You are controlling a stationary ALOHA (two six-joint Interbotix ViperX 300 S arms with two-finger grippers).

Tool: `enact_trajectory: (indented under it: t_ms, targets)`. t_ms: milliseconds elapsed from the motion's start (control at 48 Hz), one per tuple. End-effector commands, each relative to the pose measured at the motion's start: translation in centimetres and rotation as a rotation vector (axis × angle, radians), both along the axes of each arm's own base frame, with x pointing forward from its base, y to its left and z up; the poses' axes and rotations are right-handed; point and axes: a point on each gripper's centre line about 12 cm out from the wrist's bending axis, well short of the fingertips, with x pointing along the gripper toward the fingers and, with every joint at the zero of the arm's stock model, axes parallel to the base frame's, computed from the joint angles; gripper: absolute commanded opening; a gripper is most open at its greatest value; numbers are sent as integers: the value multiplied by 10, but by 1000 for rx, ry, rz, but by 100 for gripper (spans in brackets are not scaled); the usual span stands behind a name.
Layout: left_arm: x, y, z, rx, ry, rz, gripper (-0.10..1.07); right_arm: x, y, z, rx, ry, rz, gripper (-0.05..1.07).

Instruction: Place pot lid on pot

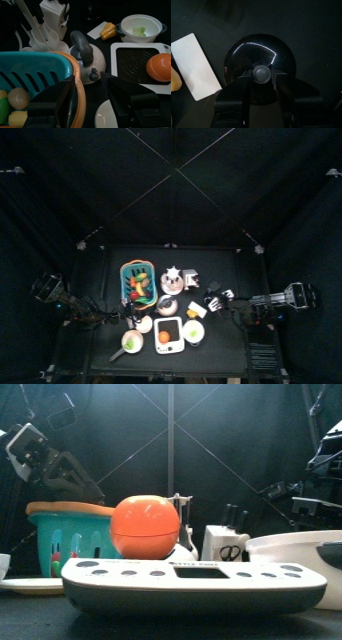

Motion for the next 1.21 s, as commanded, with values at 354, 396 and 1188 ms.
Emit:
enact_trajectory:
  t_ms: [354, 396, 1188]
  targets:
    - [3, 0, 5, -7, -17, 7, 84, 39, 46, 58, 94, -217, 116, 62]
    - [3, 0, 5, -5, -17, 8, 84, 43, 51, 63, 102, -234, 133, 62]
    - [4, 0, 7, -9, -23, 8, 84, 101, 153, 77, 47, -77, 360, 63]
